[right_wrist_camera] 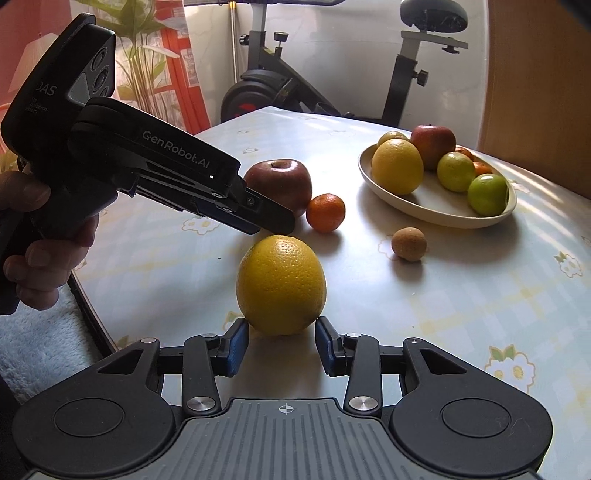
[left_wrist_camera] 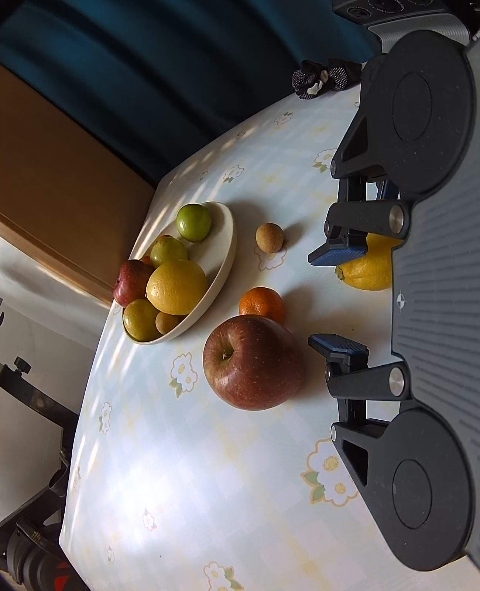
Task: Organize fruits
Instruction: 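Close both grippers around the yellow grapefruit, then carry the yellow grapefruit onto the plate with both grippers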
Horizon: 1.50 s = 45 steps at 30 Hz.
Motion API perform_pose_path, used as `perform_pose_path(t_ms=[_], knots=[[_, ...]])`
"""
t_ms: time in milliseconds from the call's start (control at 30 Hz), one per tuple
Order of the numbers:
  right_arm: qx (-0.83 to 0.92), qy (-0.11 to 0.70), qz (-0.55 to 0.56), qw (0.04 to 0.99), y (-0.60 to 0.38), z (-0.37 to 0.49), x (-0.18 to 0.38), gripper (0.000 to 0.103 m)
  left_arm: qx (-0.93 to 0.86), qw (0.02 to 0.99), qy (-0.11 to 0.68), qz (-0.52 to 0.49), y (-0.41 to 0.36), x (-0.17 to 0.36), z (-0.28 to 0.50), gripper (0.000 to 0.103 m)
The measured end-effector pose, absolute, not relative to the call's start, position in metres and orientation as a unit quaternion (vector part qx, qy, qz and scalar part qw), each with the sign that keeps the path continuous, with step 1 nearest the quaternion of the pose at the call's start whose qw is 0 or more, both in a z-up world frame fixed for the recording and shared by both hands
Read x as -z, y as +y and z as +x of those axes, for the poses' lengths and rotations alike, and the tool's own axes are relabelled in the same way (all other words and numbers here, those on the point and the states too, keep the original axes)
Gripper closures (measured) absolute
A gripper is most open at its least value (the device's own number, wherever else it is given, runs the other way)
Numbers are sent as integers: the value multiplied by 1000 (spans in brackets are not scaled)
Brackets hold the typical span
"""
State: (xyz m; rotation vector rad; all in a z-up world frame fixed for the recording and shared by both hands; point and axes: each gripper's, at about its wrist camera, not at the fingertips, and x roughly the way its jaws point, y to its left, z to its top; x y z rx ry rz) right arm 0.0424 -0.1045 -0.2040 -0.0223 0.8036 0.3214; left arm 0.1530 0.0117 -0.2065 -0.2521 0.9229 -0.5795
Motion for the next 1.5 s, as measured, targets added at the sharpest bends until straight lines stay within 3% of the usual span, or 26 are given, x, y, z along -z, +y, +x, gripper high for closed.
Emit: perform_pose_path(t_ms=[400, 1500], knots=[[-152, 384, -15, 911, -107, 45, 205, 67, 326, 794, 467, -210, 15, 218, 157, 61], [-147, 357, 26, 922, -132, 46, 206, 59, 340, 822, 443, -109, -28, 204, 162, 62]])
